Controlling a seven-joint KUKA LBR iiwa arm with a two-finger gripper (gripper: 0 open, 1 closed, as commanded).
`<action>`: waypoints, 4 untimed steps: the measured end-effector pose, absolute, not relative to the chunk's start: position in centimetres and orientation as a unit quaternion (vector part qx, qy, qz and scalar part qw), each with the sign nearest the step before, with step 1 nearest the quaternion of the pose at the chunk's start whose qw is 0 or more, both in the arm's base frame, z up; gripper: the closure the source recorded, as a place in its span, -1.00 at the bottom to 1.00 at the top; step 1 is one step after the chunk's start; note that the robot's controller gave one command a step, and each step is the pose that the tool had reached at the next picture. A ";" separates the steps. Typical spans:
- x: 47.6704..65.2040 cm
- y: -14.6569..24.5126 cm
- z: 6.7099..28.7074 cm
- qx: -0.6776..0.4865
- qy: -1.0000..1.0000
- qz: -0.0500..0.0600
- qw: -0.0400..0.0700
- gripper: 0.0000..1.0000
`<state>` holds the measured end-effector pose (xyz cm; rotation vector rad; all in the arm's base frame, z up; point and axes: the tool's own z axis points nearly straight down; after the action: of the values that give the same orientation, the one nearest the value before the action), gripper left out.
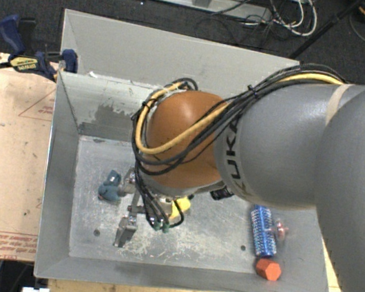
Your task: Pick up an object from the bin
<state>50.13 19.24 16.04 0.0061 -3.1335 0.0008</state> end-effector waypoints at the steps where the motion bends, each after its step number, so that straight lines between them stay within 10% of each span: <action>1: 50.6 15.3 7.4 0.088 -0.996 -0.003 -0.004 -1.00; 2: 53.2 4.5 11.6 0.047 -0.999 0.001 -0.003 -1.00; 3: 59.9 4.7 13.6 0.015 -1.000 -0.001 0.007 -1.00; 4: 61.9 0.4 8.2 0.092 -0.996 0.000 -0.002 -1.00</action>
Offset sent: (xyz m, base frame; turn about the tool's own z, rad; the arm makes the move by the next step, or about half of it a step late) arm 0.0014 -0.0420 -0.0904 -0.1729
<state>61.86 0.42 8.18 0.2889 -3.1322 -0.0014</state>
